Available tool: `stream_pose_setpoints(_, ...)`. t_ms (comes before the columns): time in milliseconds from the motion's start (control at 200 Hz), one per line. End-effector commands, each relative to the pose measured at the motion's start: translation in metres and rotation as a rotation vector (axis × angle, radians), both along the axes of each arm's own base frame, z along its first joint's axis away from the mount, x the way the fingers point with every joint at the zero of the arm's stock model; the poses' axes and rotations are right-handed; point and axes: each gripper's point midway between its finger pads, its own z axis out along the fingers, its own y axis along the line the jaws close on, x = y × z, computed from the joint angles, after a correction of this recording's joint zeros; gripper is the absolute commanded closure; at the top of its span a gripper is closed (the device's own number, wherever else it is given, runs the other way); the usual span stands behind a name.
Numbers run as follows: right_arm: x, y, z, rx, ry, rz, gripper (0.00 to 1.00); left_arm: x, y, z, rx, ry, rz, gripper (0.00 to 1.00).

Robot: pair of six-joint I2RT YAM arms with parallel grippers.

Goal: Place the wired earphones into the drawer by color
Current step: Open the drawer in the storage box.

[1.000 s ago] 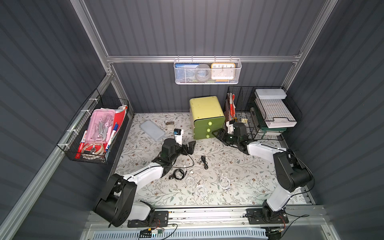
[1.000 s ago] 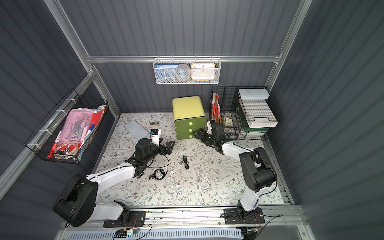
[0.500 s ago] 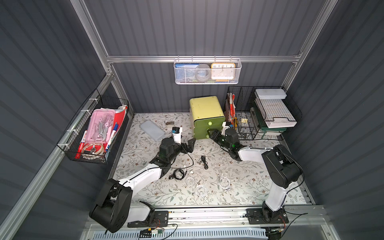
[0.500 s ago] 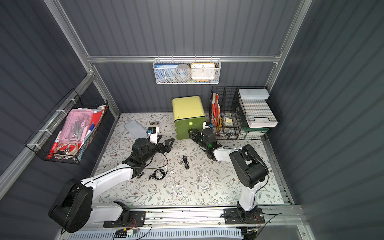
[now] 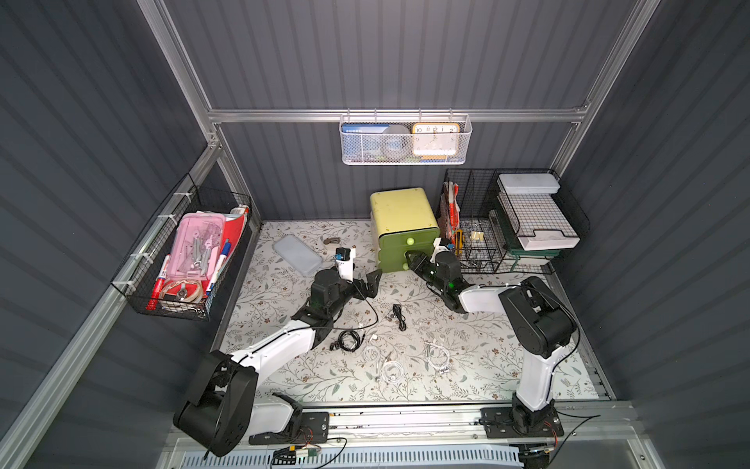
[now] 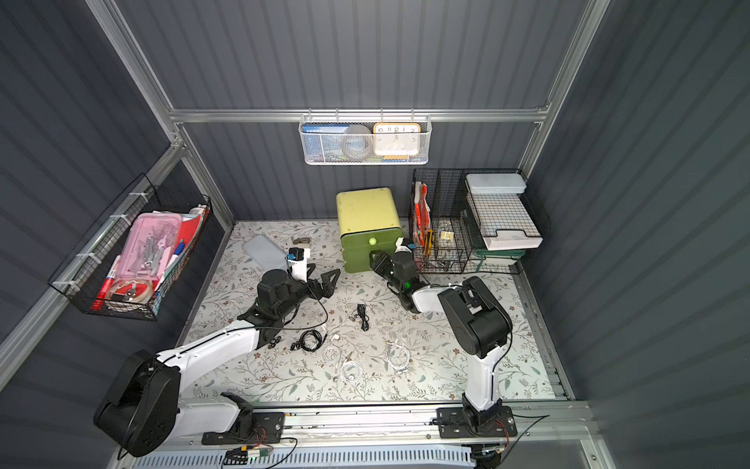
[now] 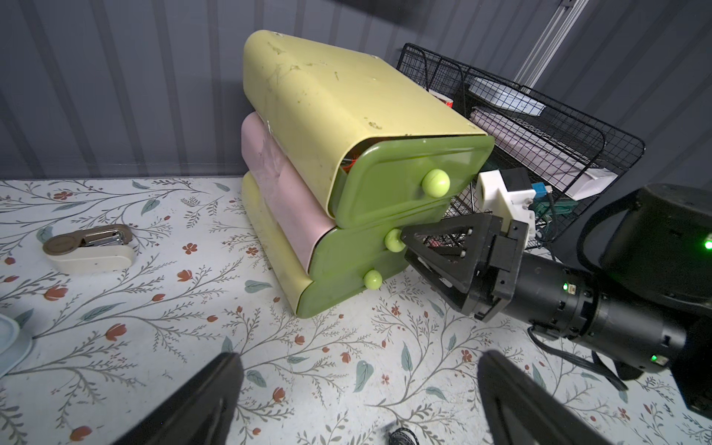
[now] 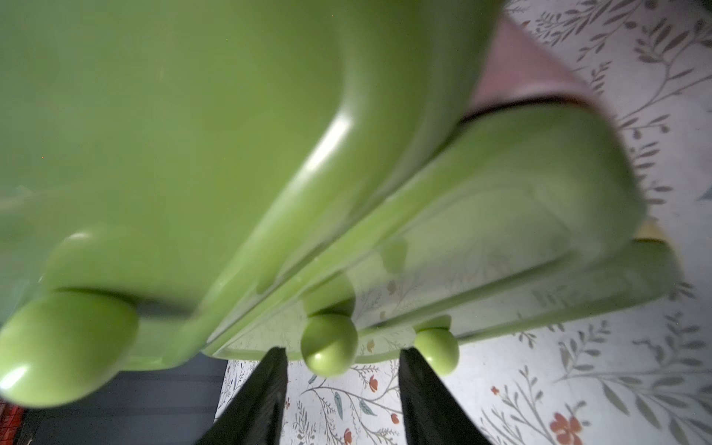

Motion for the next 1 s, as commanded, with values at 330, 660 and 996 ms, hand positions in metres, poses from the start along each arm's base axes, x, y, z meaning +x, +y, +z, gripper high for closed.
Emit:
stream_pose_setpoints(330,0.015,0.006,0.009,0.031,-0.038,-0.028,0.57,-0.002,0.002,0.001,-0.006,0.001,0.007,0.01)
stream_pose_setpoints(660,0.018,0.01,0.005,0.041,-0.032,-0.029,0.59,-0.002,0.002,0.002,-0.007,-0.003,0.008,0.01)
stream_pose_setpoints(996,0.019,0.008,0.002,0.044,-0.028,-0.044,0.64,-0.002,0.002,0.002,-0.007,-0.003,0.008,0.01)
